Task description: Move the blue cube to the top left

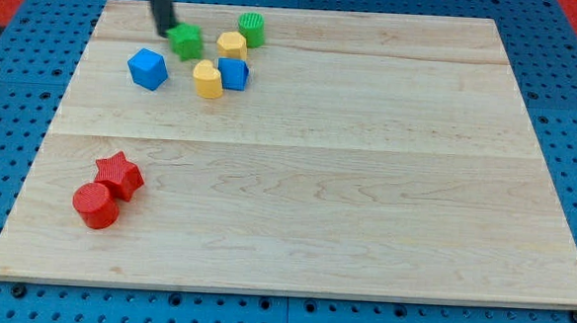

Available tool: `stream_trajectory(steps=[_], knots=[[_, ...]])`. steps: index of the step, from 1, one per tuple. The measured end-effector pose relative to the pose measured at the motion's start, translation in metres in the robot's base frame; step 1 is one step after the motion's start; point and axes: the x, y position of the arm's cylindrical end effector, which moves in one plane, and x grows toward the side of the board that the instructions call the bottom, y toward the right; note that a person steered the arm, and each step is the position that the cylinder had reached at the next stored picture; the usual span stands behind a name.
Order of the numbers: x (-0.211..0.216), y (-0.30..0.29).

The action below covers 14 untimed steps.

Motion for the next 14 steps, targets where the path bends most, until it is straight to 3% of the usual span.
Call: stream_trajectory(steps=[1,2,4,6,7,9,10,12,13,14], knots=[[-0.001,0.043],[0.002,0.009],[0.067,0.028],[0.096,-0.019],[0.077,-0.064],[0.103,-0.074],[0.063,-0.079],[0.112,-0.072],[0.135,-0.116],[0.119,-0.153]])
